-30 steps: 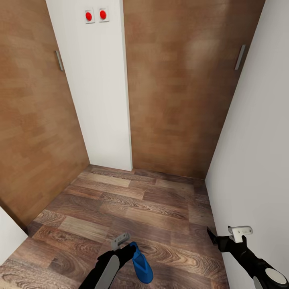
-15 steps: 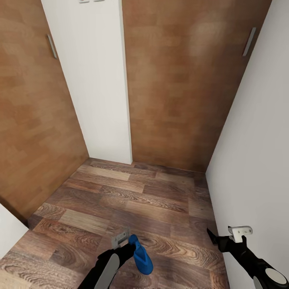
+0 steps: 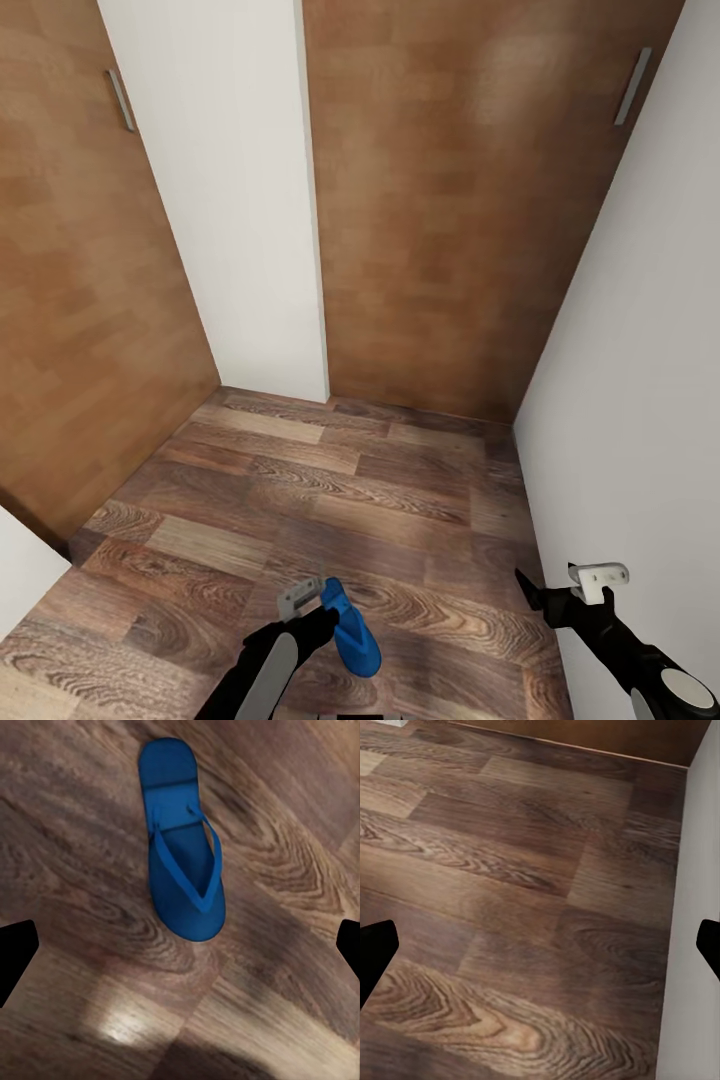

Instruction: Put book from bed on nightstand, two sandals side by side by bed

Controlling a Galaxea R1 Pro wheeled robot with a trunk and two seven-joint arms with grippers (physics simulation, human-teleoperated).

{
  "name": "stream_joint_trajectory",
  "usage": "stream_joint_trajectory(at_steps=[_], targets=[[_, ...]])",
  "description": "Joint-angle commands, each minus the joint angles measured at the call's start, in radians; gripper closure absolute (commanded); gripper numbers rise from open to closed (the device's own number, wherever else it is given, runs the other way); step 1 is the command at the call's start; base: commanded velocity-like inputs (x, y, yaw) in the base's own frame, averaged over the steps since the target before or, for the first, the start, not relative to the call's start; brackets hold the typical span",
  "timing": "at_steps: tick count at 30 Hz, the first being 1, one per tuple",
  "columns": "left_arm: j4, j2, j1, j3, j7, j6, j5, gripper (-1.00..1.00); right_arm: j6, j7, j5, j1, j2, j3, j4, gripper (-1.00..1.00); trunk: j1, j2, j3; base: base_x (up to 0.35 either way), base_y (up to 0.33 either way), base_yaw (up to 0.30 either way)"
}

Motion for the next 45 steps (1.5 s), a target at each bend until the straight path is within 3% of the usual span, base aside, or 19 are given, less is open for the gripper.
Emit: stream_joint_trajectory(at_steps=[1,45], targets=[[-0.001,0.0,0.0,-0.001,0.008,0.002,0.009,-1.0,0.007,0.005,-0.01,0.0,0.0,-0.001,-0.001,-1.0,0.0,0.0,-0.001,0.173,-0.006,0.0],[0.0,0.0,0.0,-0.001,0.007,0.003,0.009,-1.0,-0.011,0.001,-0.008,0.0,0.0,0.001,0.002,-1.0,0.0,0.0,-0.001,0.046,-0.011,0.0]])
